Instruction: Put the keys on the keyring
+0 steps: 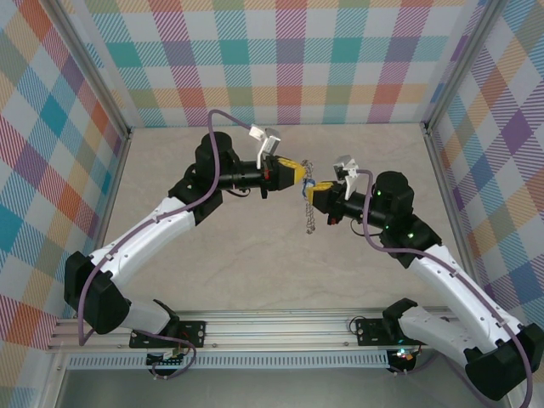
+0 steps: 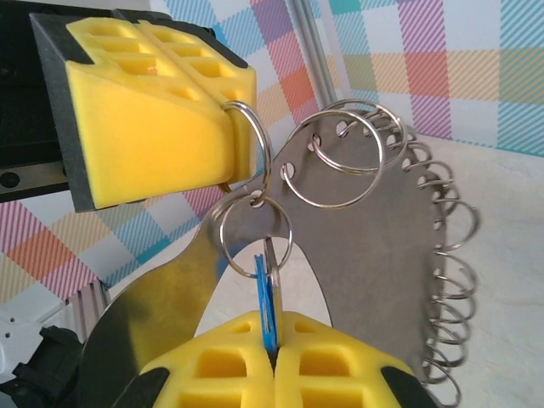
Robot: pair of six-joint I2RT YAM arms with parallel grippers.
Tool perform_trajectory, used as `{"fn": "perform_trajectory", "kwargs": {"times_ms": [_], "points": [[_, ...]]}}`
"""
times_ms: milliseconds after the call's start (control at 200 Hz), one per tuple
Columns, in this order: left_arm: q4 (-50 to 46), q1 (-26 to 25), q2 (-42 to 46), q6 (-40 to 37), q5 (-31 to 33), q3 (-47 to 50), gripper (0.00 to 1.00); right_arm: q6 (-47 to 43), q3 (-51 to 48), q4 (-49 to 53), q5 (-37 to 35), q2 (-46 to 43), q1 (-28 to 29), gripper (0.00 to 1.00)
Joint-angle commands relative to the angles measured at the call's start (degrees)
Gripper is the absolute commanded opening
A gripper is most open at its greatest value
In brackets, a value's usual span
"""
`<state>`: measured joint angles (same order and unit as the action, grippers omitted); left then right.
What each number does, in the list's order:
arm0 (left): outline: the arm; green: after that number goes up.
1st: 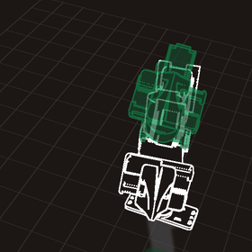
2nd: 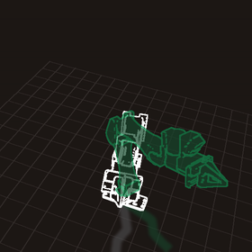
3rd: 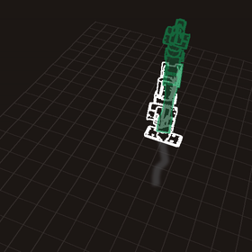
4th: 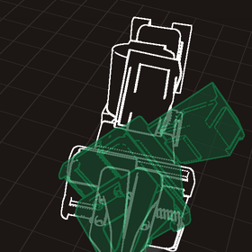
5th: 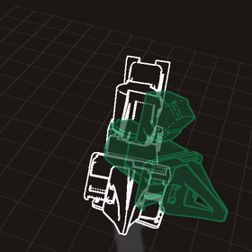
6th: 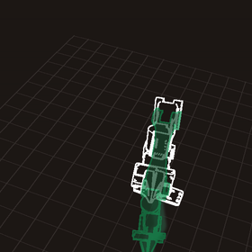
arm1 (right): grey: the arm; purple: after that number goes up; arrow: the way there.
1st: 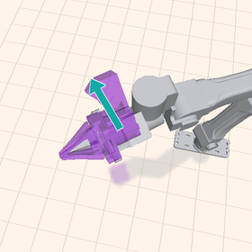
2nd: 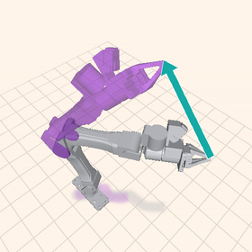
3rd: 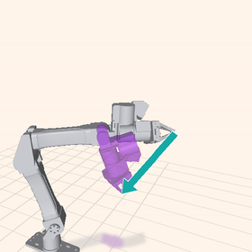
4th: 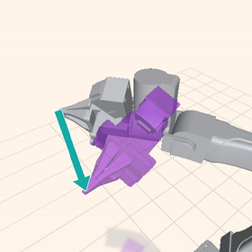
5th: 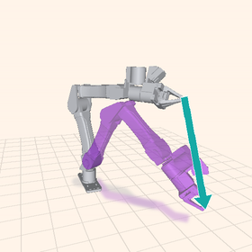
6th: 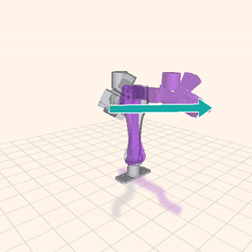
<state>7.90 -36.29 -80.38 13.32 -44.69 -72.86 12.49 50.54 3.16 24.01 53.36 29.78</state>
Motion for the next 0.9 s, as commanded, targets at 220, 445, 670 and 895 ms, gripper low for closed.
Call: {"fn": "perform_trajectory", "kwargs": {"times_ms": [220, 445, 670, 895], "points": [[-1.9, 0.3, 3.4, -4.0, 2.4, -0.6, 0.0, -6.0, 11.4, 18.6, -2.6, 4.1, 0.0, 0.0], [-3.5, 0.3, 3.9, -5.4, 4.0, -0.4, 0.0, -8.6, 16.3, 27.5, -5.0, 6.8, 0.0, 0.0], [-4.7, 0.3, 3.8, -6.3, 3.9, -0.7, 0.0, -9.8, 17.6, 29.7, -5.1, 6.5, 0.0, 0.0], [-4.9, 0.3, 3.5, -6.4, 3.3, -0.7, 0.0, -11.4, 21.8, 31.1, -5.1, 8.5, 0.0, 0.0]]}}
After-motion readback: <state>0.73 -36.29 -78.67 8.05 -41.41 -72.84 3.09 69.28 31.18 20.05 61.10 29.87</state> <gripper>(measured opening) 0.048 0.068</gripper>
